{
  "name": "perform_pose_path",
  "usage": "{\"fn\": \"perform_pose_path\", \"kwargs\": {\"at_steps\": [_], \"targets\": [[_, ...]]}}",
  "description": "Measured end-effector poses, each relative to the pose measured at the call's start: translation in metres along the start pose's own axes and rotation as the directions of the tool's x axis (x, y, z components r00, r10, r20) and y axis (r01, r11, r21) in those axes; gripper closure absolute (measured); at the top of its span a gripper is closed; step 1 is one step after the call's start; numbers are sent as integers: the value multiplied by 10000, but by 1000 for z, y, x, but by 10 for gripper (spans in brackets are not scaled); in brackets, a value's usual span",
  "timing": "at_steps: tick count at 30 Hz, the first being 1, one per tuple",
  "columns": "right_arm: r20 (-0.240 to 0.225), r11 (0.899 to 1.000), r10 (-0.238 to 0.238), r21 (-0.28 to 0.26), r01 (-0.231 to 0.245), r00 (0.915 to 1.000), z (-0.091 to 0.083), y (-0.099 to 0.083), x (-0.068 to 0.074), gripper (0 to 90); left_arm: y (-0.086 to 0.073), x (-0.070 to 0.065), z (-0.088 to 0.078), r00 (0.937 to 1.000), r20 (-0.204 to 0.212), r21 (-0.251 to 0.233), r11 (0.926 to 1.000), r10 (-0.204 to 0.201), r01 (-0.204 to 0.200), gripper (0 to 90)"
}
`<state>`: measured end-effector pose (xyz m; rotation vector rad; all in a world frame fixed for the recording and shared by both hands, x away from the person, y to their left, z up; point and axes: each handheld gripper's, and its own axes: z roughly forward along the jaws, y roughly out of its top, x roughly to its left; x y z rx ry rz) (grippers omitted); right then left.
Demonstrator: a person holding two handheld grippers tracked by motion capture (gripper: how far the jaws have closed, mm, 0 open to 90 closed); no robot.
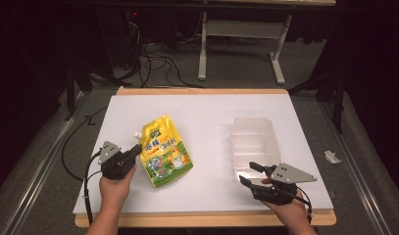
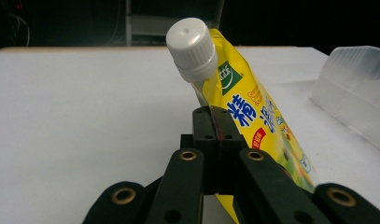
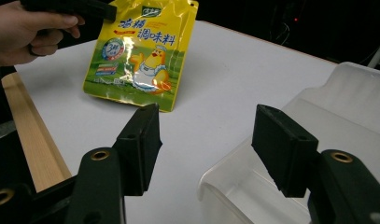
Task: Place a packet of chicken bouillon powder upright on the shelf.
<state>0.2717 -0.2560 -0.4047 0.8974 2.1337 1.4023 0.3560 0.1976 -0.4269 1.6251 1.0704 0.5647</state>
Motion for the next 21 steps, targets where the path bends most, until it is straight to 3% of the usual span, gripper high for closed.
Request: {"fn": "perform_pose_path", "kwargs": {"at_steps": [5, 7, 13, 21], "targets": [[-216, 10000, 70, -28, -70, 9997, 1, 1, 1, 427, 5, -21, -11, 9968, 14, -636, 9948, 796, -794, 900], [-327, 10000, 24, -53, -25, 9995, 1, 1, 1, 426, 6, -30, -17, 9922, 52, -812, 9890, 1244, -1236, 900], [-618, 9996, 271, -109, -278, 9977, 6, 6, 4, 411, 5, -48, -29, 9795, 275, -1166, 9738, 1997, -1953, 900], [-996, 9992, 327, -207, -350, 9945, 31, 34, 12, 358, 1, -57, -36, 9726, 630, -1316, 9679, 2236, -2140, 900]]}}
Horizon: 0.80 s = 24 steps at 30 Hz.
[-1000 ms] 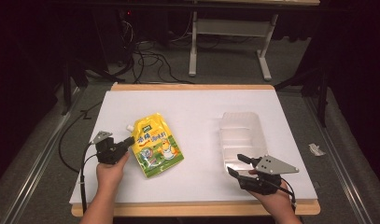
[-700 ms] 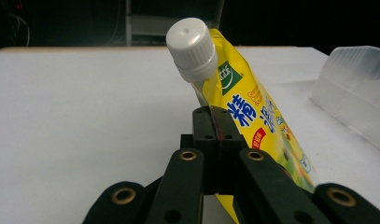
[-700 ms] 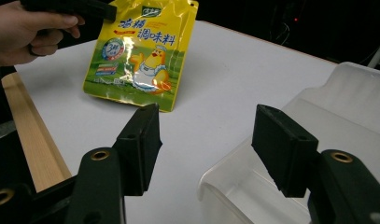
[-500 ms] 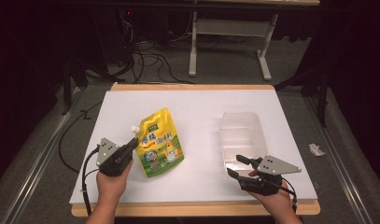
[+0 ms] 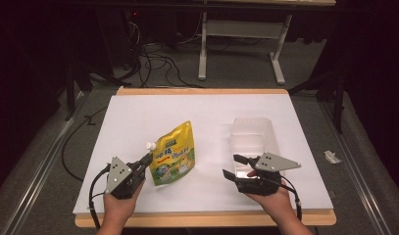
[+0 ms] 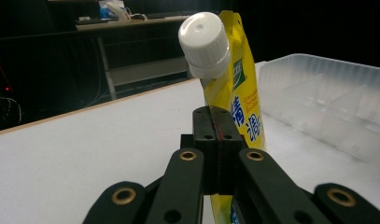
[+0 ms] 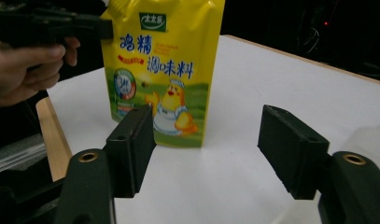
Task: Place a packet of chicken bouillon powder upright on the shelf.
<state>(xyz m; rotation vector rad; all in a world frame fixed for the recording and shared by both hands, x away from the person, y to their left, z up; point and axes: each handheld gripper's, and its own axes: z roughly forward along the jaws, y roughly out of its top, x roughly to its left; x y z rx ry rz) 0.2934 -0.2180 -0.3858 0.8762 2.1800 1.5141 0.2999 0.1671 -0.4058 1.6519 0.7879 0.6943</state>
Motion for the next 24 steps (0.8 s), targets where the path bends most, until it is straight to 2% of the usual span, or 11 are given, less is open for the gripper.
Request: {"fn": "perform_pose_path", "kwargs": {"at_steps": [2, 4, 5, 7, 10, 14, 16, 17, 19, 24], "targets": [[-88, 10000, 45, 4, -45, 10000, 10, 8, 0, 329, -1, -3, -1, 9999, 48, -2, 10000, 93, -93, 900], [-463, 9994, 335, 112, -330, 9984, 34, 21, -3, 273, 0, -3, -2, 9997, 83, 10, 9997, 238, -238, 900], [-463, 9994, 335, 112, -330, 9984, 34, 21, -3, 273, 0, -3, -2, 9997, 83, 10, 9997, 238, -238, 900], [-516, 9984, 469, 343, -451, 9976, 48, 29, -4, 243, 0, -3, -2, 9997, 135, -8, 9997, 224, -224, 900], [-508, 9975, 320, 645, -287, 9982, 68, 41, -3, 206, -1, -2, -3, 9995, 221, -19, 9998, 222, -221, 900], [-664, 9925, 203, 1214, -121, 9976, 97, 53, -3, 200, -2, 1, -3, 9995, 279, 11, 9999, 153, -153, 900], [-853, 9880, 313, 1534, -179, 9959, 116, 59, -2, 201, -3, 1, -3, 9994, 319, -8, 9999, 134, -134, 900], [-853, 9880, 313, 1534, -179, 9959, 116, 59, -2, 201, -3, 1, -3, 9994, 319, -8, 9999, 134, -134, 900], [-923, 9866, 284, 1627, -130, 9953, 127, 63, 0, 202, -3, 2, -3, 9995, 310, 19, 9999, 99, -99, 900], [-1009, 9783, 322, 2069, -107, 9944, 144, 67, 1, 215, -5, 5, -3, 9995, 315, 14, 10000, 45, -46, 900]]}}
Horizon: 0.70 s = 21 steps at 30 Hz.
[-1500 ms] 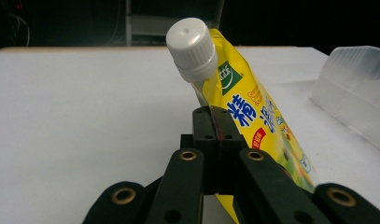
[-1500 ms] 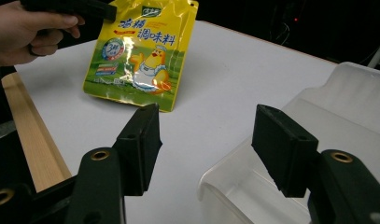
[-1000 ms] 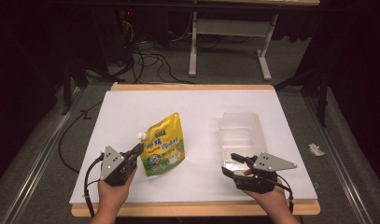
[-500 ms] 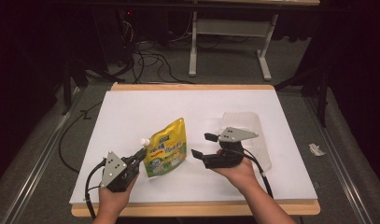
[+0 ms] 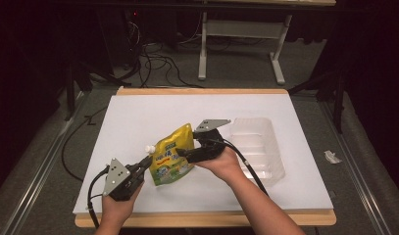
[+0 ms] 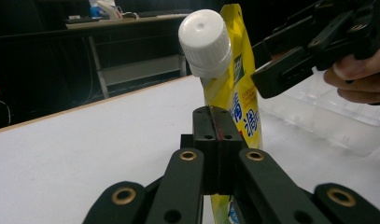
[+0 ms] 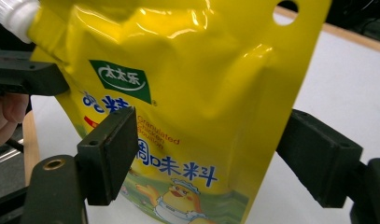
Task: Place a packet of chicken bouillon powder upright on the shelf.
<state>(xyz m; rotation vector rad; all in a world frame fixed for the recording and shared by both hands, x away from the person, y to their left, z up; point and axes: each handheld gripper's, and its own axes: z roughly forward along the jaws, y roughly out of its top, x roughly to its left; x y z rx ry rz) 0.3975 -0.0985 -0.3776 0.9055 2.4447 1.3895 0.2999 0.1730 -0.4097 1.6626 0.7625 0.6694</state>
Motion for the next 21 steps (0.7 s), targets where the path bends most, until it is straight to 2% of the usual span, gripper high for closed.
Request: {"fn": "perform_pose_path", "kwargs": {"at_steps": [3, 4, 6, 7, 10, 14, 17, 21], "targets": [[-131, 9994, 78, 343, -74, 9999, 7, 1, -5, 236, -1, 2, 1, 9999, 24, -20, 9999, -140, 140, 900], [-406, 9993, 27, 380, -12, 9992, 8, 1, -6, 344, -1, 2, 1, 9999, 7, -17, 9999, -169, 169, 900], [-447, 9993, -86, 368, 103, 9990, 7, 1, -5, 366, -1, 4, 2, 9994, -118, -4, 9995, -310, 310, 900], [-225, 9992, -255, 303, 262, 9994, 4, 0, -3, 430, -1, 6, 3, 9987, -146, 3, 9988, -480, 480, 900], [-186, 9989, -419, 196, 423, 9989, -5, -3, -2, 520, -2, 8, 8, 9972, -176, -13, 9973, -728, 727, 900], [-122, 9978, -575, -351, 571, 9983, -28, -13, 2, 683, 4, 9, 16, 9964, -37, -248, 9961, -849, 848, 900], [-153, 9956, -706, -624, 695, 9974, -45, -21, 8, 752, 7, 5, 21, 9965, 110, -351, 9959, -831, 834, 900], [-277, 9911, -818, -1080, 783, 9963, -64, -38, 22, 800, 8, -1, 25, 9961, 401, -294, 9964, -780, 792, 900]]}}
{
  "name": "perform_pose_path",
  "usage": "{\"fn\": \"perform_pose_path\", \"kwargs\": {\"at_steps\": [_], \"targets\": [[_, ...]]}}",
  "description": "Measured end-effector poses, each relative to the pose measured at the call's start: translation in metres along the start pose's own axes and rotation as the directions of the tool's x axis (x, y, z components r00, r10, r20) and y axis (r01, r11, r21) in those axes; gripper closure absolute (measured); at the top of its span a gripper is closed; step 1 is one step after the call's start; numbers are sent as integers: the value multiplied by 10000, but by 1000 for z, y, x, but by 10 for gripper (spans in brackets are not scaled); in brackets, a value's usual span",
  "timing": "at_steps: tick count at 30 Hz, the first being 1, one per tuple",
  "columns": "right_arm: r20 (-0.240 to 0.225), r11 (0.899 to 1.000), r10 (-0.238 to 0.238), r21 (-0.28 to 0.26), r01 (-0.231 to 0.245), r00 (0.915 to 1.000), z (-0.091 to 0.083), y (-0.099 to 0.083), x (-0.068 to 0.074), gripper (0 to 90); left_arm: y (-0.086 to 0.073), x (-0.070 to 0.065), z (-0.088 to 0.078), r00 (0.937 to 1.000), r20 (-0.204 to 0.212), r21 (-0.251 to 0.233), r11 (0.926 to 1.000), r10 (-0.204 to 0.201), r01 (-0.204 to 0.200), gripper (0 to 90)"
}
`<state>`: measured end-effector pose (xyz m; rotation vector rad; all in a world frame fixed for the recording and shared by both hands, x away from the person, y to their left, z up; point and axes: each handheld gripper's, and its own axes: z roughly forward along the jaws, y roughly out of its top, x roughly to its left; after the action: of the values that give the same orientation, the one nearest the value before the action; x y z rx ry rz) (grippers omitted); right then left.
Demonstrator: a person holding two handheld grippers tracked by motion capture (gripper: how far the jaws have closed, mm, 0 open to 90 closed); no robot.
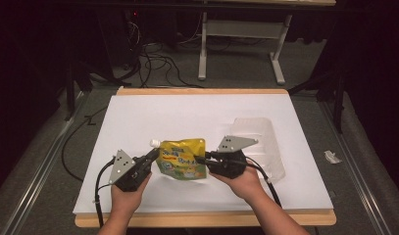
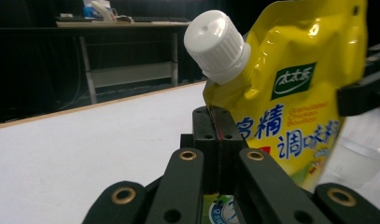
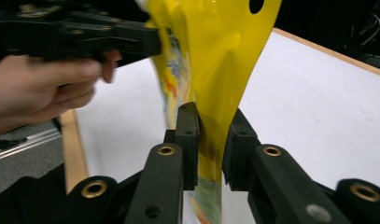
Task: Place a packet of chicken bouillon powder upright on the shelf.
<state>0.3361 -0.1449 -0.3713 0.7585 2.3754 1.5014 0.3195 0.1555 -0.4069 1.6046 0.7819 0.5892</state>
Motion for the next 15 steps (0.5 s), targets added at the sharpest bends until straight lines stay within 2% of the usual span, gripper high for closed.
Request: {"fn": "perform_pose_path", "kwargs": {"at_steps": [4, 7, 9, 10, 11, 13, 15], "targets": [[-75, 9998, -30, -216, 28, 10000, -6, -14, 11, 804, -4, -4, 5, 9999, 154, 290, 9996, -29, 25, 900], [-58, 9995, -124, -280, 122, 9999, -3, -24, 14, 803, -6, -3, 8, 9997, 241, 356, 9994, -45, 37, 899], [-159, 9982, 136, -580, -145, 9998, -2, -30, 14, 798, -6, -4, 8, 9998, 216, 341, 9994, -31, 23, 888], [-172, 9976, 109, -677, -121, 9998, -1, -32, 14, 776, -6, -4, 8, 9998, 187, 341, 9994, 1, -7, 870], [-188, 9981, 155, -597, -166, 9997, 2, -33, 15, 745, -6, -3, 8, 9999, 148, 355, 9994, -3, -2, 844], [-54, 9992, -68, -392, 66, 10000, 8, -34, 16, 703, -6, -2, 6, 9999, 127, 443, 9990, -17, 11, 792], [-24, 9998, 40, -207, -40, 10000, 13, -35, 17, 678, -8, 0, 5, 10000, 86, 599, 9982, -48, 43, 731]]}}
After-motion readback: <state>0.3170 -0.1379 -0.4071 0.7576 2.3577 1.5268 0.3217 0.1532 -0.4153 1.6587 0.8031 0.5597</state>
